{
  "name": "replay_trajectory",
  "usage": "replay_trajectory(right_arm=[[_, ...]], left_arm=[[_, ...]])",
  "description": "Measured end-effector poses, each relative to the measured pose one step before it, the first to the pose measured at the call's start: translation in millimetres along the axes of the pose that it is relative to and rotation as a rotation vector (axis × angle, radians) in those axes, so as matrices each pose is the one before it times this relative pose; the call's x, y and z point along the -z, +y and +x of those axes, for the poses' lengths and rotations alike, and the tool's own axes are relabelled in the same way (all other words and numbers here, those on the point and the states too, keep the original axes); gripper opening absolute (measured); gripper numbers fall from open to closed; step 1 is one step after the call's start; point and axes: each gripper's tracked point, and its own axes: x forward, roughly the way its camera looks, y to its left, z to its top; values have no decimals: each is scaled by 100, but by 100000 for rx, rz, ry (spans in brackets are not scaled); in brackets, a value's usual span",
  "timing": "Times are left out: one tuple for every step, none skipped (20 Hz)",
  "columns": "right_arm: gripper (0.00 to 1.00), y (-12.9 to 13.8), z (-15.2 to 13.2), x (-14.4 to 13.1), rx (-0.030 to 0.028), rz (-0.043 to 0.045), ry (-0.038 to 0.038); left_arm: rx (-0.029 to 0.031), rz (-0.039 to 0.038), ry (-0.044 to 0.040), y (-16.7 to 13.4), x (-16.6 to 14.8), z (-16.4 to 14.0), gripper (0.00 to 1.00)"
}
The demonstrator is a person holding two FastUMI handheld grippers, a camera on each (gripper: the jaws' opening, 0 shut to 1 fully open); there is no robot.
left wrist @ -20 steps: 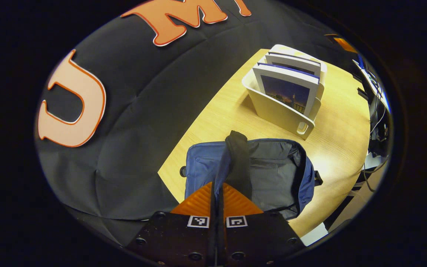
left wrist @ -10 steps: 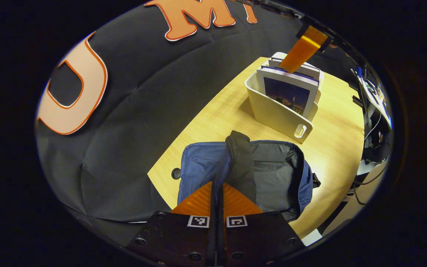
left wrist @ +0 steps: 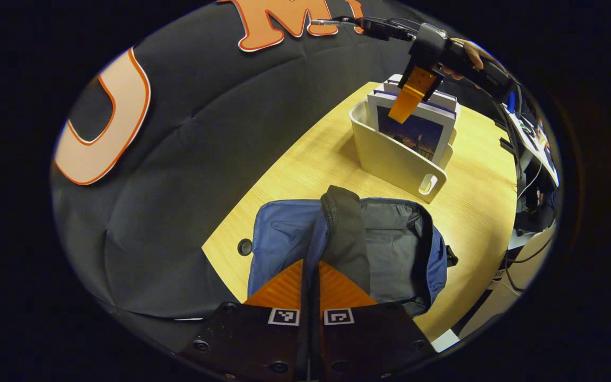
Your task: Open the schoolbag, grab two books from the bookshelf and put them into the schoolbag.
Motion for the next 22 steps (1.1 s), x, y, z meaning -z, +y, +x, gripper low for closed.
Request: replay_trajectory(right_arm=[[97,-56,417,138,984,-190,1085],[96,20,300,65,571,-163,785],[93,-27,333,146,611,-510,800],[89,-119,207,167,1420,-286,940],[64,-333,190,-1,1755,512,157],[50,202,-212,-118,-309,1340,68],[36,63,347,-124,-73,727,-82],[35,-93,-154,-11,-81,724,160],[33,33,-214,-51,-411,562,-52],[42,93,-362,-199,-983,1104,-751],[33,104,-271,-196,-1322,1282,-1188],[33,32,-531,-238,-1147,925,-1227],[33,-104,-653,-143,-468,988,-1022],[33,-147,-746,41,-361,615,-618],[33,-66,-901,41,-545,381,-722],[33,-207,-863,39,-729,315,-657],[33,-123,-882,145,-322,841,-1340],[33,-129,-1013,-84,-369,637,-1808],[33,-133,-1230,-95,-477,295,-1877],[33,-117,-1306,-177,-539,-32,-1948],[32,-83,-1304,-40,-907,-20,-1866],[33,87,-1429,-154,-1243,1000,-2064]], left_arm=[[46,98,-7,-9,-20,88,2],[78,-27,52,49,75,99,2],[204,-93,124,24,3,59,2],[162,-185,-17,-112,122,5,2],[250,-498,277,-62,58,-13,2],[507,-492,234,-119,129,-12,3],[286,-303,36,-100,141,95,2],[151,11,50,-75,-19,33,2],[105,271,87,16,-28,-45,3],[-84,267,88,33,-76,-24,2],[-139,56,98,14,-3,23,2],[-144,-140,51,-45,-49,2,2],[8,-262,149,-51,98,38,2],[-13,-288,214,-55,1,-25,2],[79,88,-21,11,5,3,2],[92,320,106,27,-153,-46,3],[-169,333,68,56,-101,-12,3],[-113,440,168,19,-134,-39,2],[14,410,246,-45,26,13,2],[-48,372,222,-66,-72,28,2],[-141,129,-45,24,-45,-1,2],[-283,-472,-122,-15,-60,123,2]])
